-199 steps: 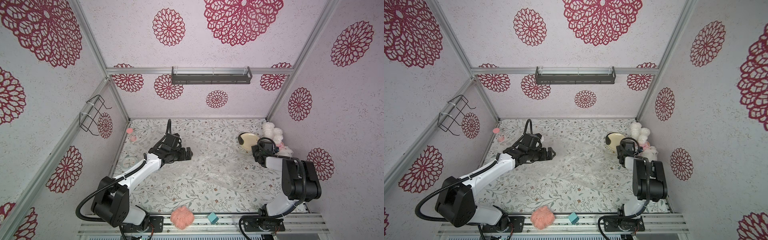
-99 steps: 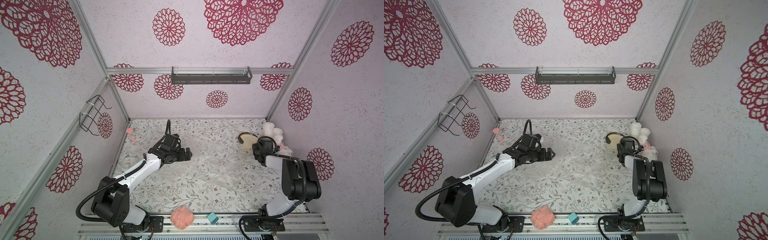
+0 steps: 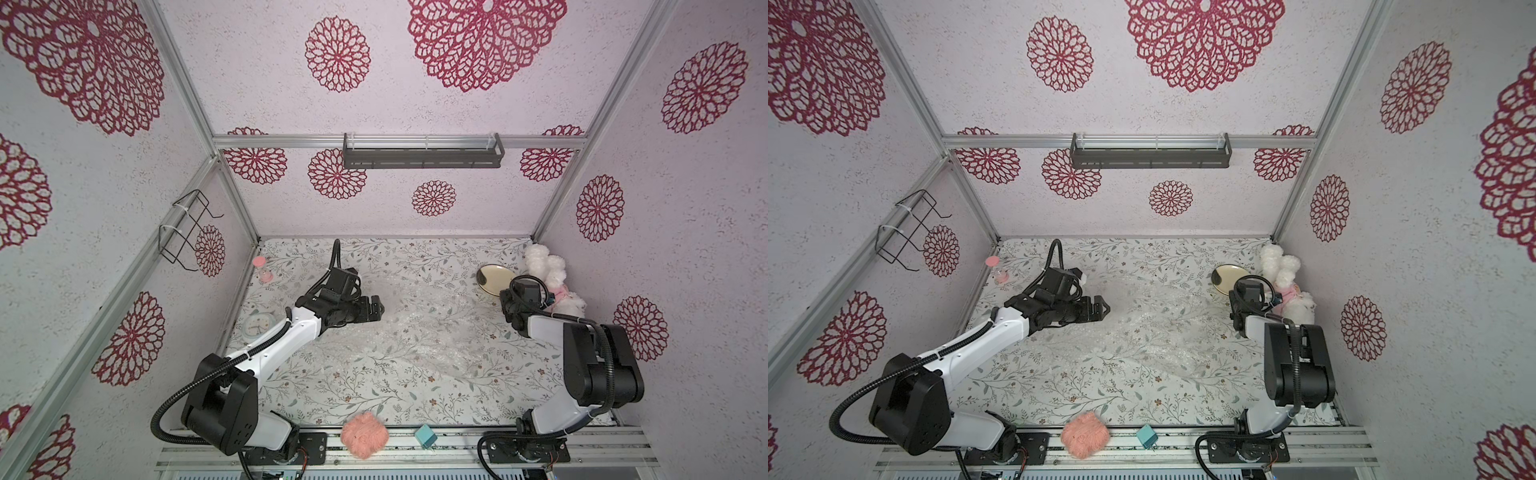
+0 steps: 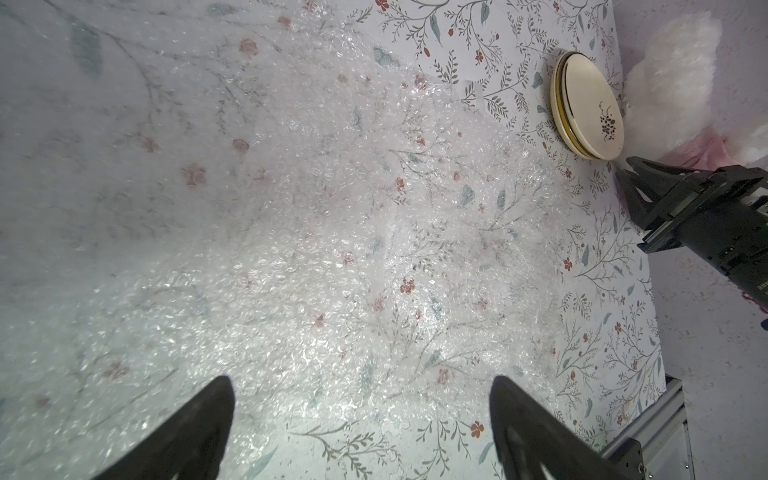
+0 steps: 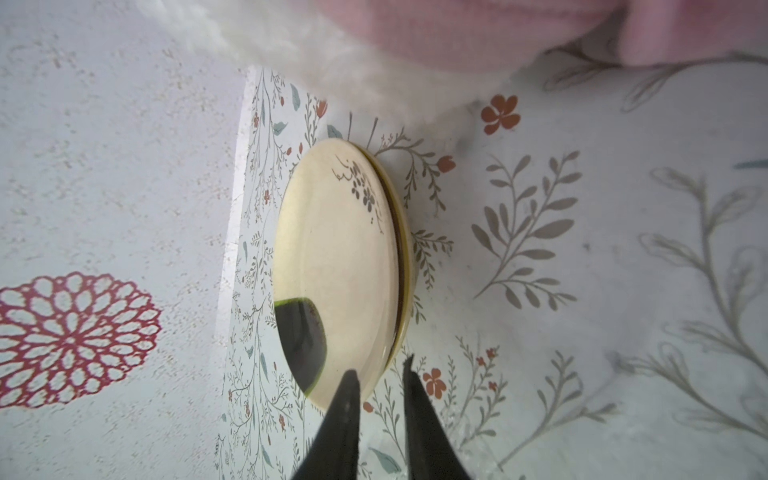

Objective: Unpack dinner plates from bubble wrap
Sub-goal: Place the plate on the plate, then adjust the bubble wrap at the center of the board.

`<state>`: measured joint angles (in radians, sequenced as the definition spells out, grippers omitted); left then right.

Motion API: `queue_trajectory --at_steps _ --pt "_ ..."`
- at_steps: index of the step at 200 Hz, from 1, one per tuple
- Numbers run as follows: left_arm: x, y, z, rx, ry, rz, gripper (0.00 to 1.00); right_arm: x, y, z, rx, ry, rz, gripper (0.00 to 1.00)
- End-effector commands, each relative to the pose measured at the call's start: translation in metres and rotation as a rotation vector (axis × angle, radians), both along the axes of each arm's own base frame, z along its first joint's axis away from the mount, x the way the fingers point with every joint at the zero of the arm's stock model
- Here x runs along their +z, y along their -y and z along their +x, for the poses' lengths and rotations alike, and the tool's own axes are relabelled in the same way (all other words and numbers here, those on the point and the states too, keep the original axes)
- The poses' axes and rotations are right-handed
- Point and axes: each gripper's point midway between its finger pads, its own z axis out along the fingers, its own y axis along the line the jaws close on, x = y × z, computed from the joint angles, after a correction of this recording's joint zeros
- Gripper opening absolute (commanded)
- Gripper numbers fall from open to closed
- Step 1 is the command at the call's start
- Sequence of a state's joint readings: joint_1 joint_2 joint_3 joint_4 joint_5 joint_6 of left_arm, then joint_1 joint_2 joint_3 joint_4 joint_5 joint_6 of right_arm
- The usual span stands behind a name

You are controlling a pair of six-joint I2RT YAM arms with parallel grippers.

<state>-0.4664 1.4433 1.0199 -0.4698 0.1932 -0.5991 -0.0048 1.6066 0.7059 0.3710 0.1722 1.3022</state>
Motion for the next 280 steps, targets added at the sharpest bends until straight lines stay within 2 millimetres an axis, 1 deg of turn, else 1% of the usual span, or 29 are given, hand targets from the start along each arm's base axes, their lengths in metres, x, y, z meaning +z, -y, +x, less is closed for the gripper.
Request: queue_trajectory --at_steps 1,32,70,102,126,153,173,212,228,236,240,251,261,266,280 --pt "0.01 -0.004 -0.001 0.013 0.021 -0.014 0.97 0.026 0.001 -0.001 -0.017 0.077 -0.027 0.21" --pt "0.012 -0.004 -0.002 0.02 0.024 -0.02 0.97 0.035 -0.005 -0.009 0.005 0.087 -0.063 0.22" --pt "0.015 -0.004 -0.003 0.021 0.027 -0.031 0.97 0.04 -0.014 -0.015 0.034 0.092 -0.084 0.22" --pt "0.018 -0.006 -0.005 0.033 0.032 -0.04 0.97 0.049 -0.026 -0.022 0.077 0.112 -0.12 0.22" --pt "0.018 -0.012 -0.005 0.053 0.038 -0.034 0.97 0.055 -0.041 -0.029 0.131 0.125 -0.155 0.23" --pt "0.017 -0.017 -0.001 0.076 0.037 -0.047 0.97 0.065 -0.065 -0.038 0.232 0.142 -0.232 0.25" --pt "0.017 -0.023 0.004 0.101 0.026 -0.068 0.97 0.067 -0.084 -0.043 0.338 0.132 -0.284 0.28" --pt "0.024 -0.039 0.013 0.144 0.021 -0.086 0.97 0.071 -0.109 -0.056 0.494 0.12 -0.349 0.33" --pt "0.021 -0.048 0.015 0.166 0.002 -0.076 0.97 0.073 -0.12 -0.061 0.557 0.115 -0.367 0.38" --pt "0.019 -0.052 0.015 0.173 -0.006 -0.073 0.97 0.072 -0.127 -0.064 0.596 0.113 -0.371 0.43" --pt "0.018 -0.054 0.016 0.177 -0.01 -0.071 0.97 0.072 -0.131 -0.065 0.617 0.112 -0.372 0.46" --pt "0.014 -0.058 0.017 0.177 -0.021 -0.063 0.97 0.069 -0.141 -0.069 0.678 0.102 -0.365 0.59" --pt "0.01 -0.062 0.018 0.179 -0.033 -0.048 0.97 0.067 -0.15 -0.072 0.734 0.099 -0.353 0.68" --pt "0.007 -0.064 0.018 0.18 -0.04 -0.037 0.97 0.068 -0.154 -0.074 0.757 0.103 -0.352 0.76" --pt "0.0 -0.068 0.02 0.183 -0.057 -0.013 0.97 0.065 -0.164 -0.082 0.807 0.098 -0.354 0.88"
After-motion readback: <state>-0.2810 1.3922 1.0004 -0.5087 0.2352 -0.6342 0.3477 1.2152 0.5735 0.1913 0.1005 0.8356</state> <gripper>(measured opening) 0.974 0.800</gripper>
